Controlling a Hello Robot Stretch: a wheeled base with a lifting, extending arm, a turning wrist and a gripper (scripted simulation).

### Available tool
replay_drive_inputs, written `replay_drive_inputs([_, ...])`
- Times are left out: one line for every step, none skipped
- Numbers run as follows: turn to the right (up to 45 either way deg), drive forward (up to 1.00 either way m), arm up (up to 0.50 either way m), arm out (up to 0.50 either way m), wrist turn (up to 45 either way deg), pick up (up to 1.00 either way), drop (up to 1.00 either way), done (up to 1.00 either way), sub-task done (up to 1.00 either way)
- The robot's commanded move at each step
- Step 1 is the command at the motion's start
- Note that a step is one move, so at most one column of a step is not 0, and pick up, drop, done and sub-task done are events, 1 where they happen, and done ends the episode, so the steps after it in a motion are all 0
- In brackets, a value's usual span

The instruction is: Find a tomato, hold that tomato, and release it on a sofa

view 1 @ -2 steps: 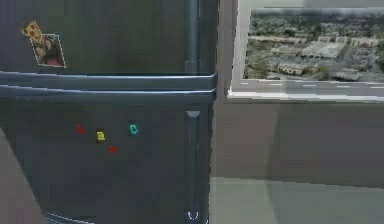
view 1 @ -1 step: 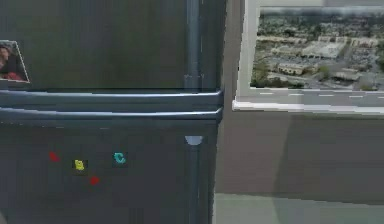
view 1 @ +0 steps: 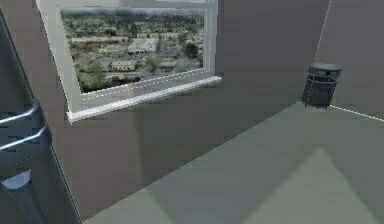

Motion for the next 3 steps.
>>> replay_drive_inputs([0.0, 0.40, 0.00, 0.00, 0.0, 0.00, 0.00, 0.00, 0.00])
replay_drive_inputs([45.0, 0.00, 0.00, 0.00, 0.0, 0.00, 0.00, 0.00, 0.00])
replay_drive_inputs([0.0, 0.45, 0.00, 0.00, 0.0, 0.00, 0.00, 0.00, 0.00])
